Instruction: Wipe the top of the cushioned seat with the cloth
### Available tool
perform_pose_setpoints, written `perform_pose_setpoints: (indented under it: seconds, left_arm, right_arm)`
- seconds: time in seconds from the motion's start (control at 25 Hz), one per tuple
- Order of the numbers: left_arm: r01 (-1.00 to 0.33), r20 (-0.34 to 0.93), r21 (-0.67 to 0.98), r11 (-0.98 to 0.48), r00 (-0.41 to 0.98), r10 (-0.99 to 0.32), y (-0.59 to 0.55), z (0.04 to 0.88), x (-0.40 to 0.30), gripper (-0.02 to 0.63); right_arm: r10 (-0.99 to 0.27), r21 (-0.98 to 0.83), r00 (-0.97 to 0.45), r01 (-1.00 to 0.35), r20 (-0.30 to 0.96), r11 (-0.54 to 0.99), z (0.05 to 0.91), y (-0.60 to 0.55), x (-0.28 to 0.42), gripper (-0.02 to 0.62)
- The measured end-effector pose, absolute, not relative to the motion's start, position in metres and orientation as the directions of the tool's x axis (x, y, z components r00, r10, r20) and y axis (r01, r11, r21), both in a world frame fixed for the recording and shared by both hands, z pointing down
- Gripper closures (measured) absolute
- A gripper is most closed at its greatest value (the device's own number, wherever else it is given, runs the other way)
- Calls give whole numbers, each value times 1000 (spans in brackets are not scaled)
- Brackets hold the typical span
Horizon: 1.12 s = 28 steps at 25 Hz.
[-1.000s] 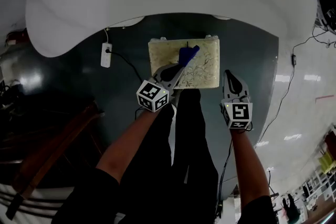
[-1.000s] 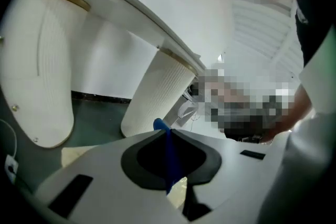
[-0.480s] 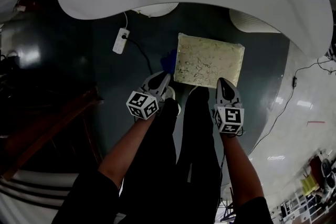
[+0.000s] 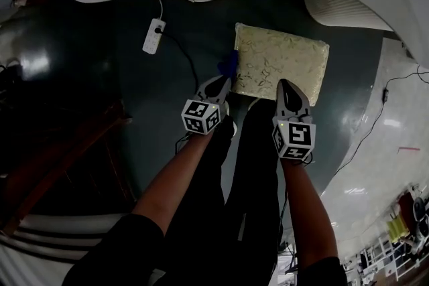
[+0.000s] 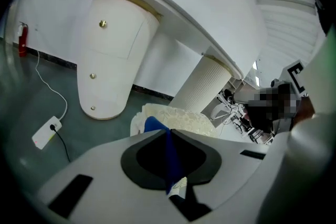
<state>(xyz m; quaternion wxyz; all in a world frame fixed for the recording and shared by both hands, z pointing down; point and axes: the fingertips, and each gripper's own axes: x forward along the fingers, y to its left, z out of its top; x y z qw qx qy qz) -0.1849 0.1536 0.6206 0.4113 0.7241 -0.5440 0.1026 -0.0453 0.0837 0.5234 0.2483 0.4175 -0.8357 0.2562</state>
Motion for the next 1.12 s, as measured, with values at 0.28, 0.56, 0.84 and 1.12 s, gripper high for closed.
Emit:
perform_pose_setpoints:
  seconds: [0.28, 0.56, 0.84, 1.12]
  left_arm:
    - [-856, 612, 505, -110, 444, -654, 143, 645, -141, 571]
    - [-839, 622, 528, -134, 489, -611, 137, 670, -122, 571]
    - [-853, 664, 501, -145, 486, -569, 137, 676, -112, 571]
    - [-867, 690, 458, -198, 487, -535, 137, 676, -99, 571]
  right_arm:
    - [-533, -229, -511, -831, 675, 507, 543, 98, -26, 558]
    - [-521, -249, -493, -847, 697, 469, 567, 98, -2, 558]
    - [-528, -262, -482, -860, 699, 439, 577, 101, 13, 558]
    - [-549, -276, -487, -862, 679, 424, 572, 97, 17, 560]
